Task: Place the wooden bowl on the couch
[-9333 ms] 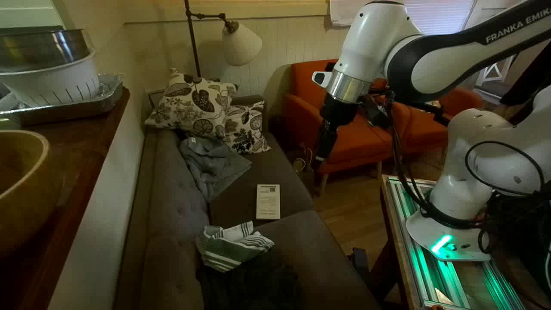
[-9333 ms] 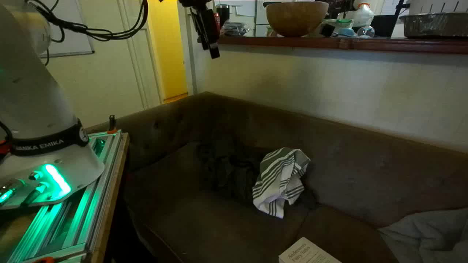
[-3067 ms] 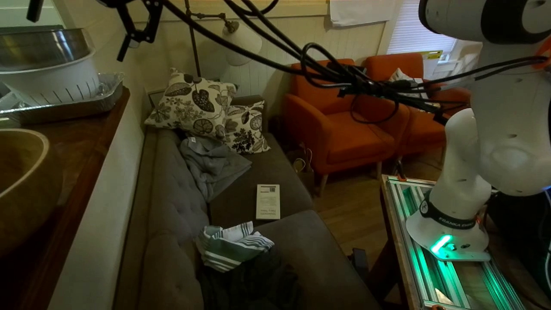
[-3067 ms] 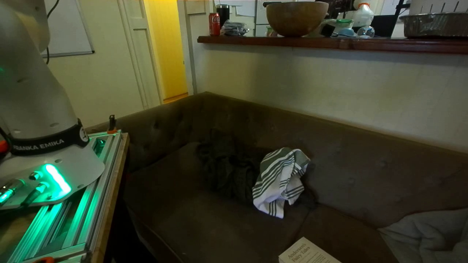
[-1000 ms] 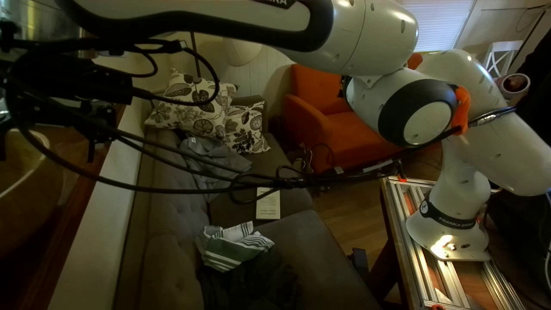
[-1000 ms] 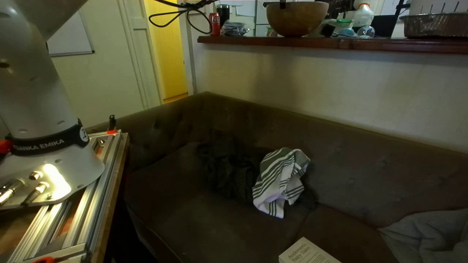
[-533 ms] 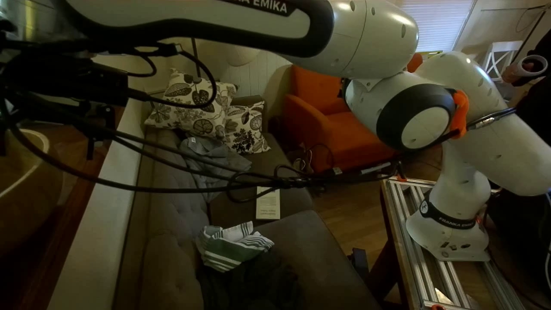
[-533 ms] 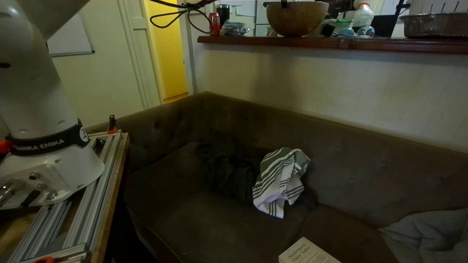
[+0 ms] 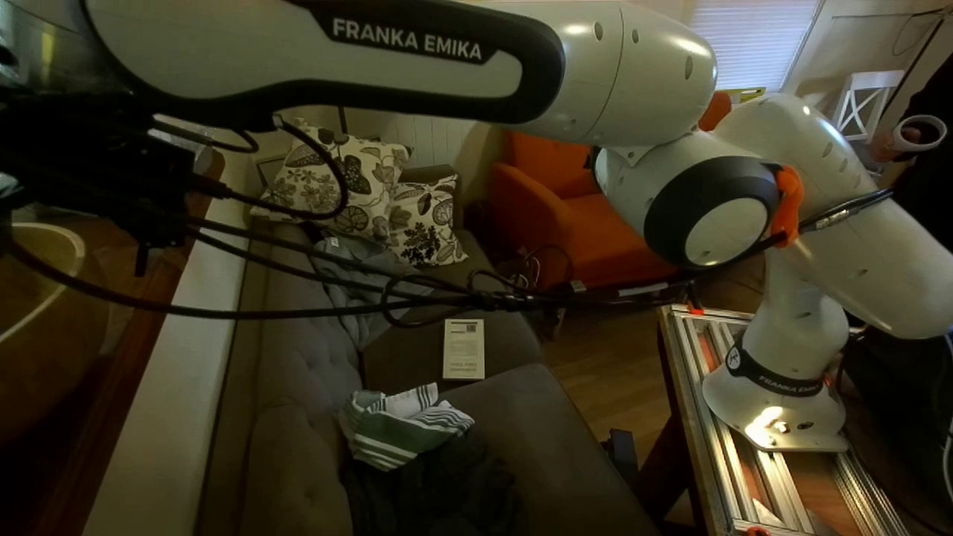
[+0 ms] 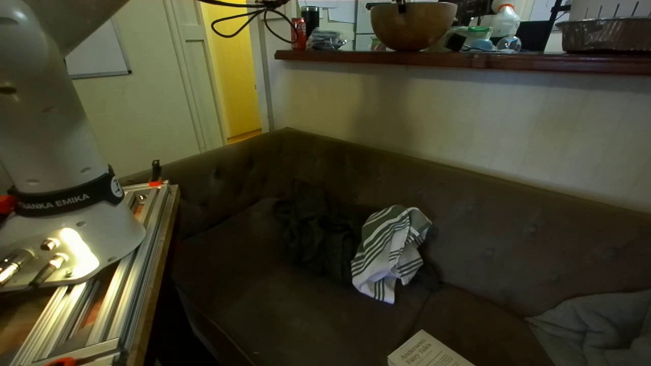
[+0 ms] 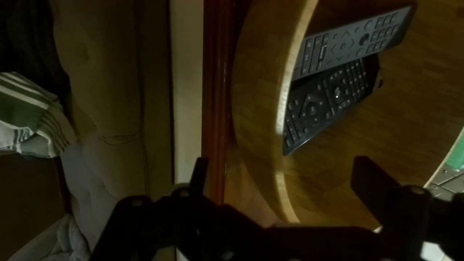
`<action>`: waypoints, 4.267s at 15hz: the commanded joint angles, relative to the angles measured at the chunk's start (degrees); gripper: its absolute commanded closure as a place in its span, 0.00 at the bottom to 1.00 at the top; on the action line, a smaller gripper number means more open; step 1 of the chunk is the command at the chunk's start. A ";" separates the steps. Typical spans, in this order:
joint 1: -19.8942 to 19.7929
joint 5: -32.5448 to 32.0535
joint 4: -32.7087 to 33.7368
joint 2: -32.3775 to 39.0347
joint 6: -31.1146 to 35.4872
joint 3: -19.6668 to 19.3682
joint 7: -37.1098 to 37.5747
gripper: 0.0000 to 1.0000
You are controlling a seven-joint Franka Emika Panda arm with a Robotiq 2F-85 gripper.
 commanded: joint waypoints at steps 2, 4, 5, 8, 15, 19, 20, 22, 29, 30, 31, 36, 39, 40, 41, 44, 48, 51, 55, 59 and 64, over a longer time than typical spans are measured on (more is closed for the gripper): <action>0.86 -1.26 0.96 1.86 -0.16 0.24 2.10 0.00; 1.03 -1.24 1.09 2.40 -0.54 0.28 1.87 0.17; 1.15 -1.35 1.10 2.54 -0.71 0.17 1.91 0.26; 1.34 -1.47 1.26 2.89 -0.73 0.03 2.08 0.50; 1.41 -1.76 1.32 2.57 -1.11 -0.14 2.05 0.98; 1.26 -1.12 1.50 2.09 -1.61 0.57 1.20 0.96; 1.02 -0.60 1.64 1.66 -1.43 1.08 0.57 0.96; 0.63 -0.35 1.79 0.43 -1.29 1.40 -0.10 0.96; -1.21 -0.71 0.35 -5.68 1.41 0.23 4.97 0.96; -1.49 -1.02 0.36 -6.48 1.11 -0.21 6.41 0.96; -1.84 -1.28 0.39 -7.15 0.46 -0.68 8.23 0.96; -1.86 -3.57 0.07 -9.19 -6.82 -3.65 19.76 0.96; -1.03 -5.57 0.06 -9.36 -13.40 -4.95 27.33 0.96; -0.66 -6.27 0.12 -9.33 -15.69 -5.29 29.78 0.96; -0.27 -6.94 0.23 -9.34 -17.96 -5.56 32.24 0.96; 1.05 -8.37 0.35 -9.32 -25.08 -5.93 40.27 0.96; 2.96 -8.85 0.38 -9.36 -34.18 -5.60 51.84 0.96; 1.86 -7.76 0.19 -7.18 -36.23 -3.58 49.81 0.84; 1.06 -7.49 5.77 -2.45 -39.44 -3.12 49.00 0.84; 0.49 -7.37 1.24 -4.53 -38.34 -3.87 53.94 0.96; -6.18 -3.98 2.95 -2.78 -42.68 -3.16 63.35 0.96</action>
